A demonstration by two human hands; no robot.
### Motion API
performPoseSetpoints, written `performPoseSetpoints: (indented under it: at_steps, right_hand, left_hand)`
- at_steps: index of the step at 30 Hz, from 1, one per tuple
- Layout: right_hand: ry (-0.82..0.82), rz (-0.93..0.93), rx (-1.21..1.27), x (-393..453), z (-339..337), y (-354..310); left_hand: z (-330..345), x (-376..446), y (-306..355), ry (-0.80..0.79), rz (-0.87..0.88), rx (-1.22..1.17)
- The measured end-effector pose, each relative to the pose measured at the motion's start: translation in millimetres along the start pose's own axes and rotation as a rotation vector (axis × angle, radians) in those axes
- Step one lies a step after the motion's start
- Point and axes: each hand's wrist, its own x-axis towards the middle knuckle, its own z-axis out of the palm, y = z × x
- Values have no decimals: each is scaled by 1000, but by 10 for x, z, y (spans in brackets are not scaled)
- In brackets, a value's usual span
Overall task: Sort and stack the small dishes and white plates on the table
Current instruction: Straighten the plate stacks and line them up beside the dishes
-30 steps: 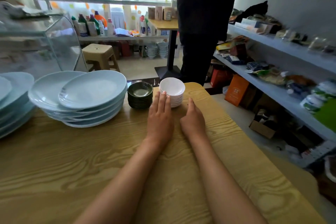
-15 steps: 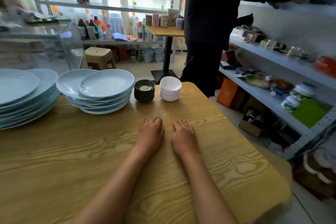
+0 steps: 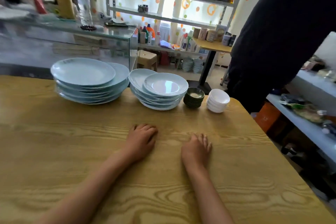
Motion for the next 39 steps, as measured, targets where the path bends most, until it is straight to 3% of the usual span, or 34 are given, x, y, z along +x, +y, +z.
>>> performPoseSetpoints:
  at_steps: [3,6,9,15,19,22,25,32,39]
  right_hand:
    - [-29,-70,20,-71,114,-364]
    - [-3,-151,257,-124,240,-717]
    - [8,-186,513,-190,330,-1057]
    - [-27,-228,764,-130,589,-1826]
    - [-46,-163,938,44,699,-2386]
    - [-66,-115,1060,209,853,-2737]
    - [-50,-120,1113,356,1004,-2957]
    - [-103,-151,1200,514,1119,-2997]
    - [-44,-84,1303,549,1121,-3067]
  left_hand:
    - [-314,-202,-573,85,-108,-61]
    - [-599,-350,-1060,209,-280,-146]
    - [-848,-410,-1311,406,-461,-214]
    - [-1087,-374,-1850,763,-720,-325]
    - [-1311,-270,-2104,1047,-805,-461]
    - [-1354,-162,-2400,1167,-794,-523]
    - [-1334,45,-2628,1138,-807,-585]
    - [-1216,315,-2820,875,-803,-677]
    - [-1164,324,-2864,854,-749,-564]
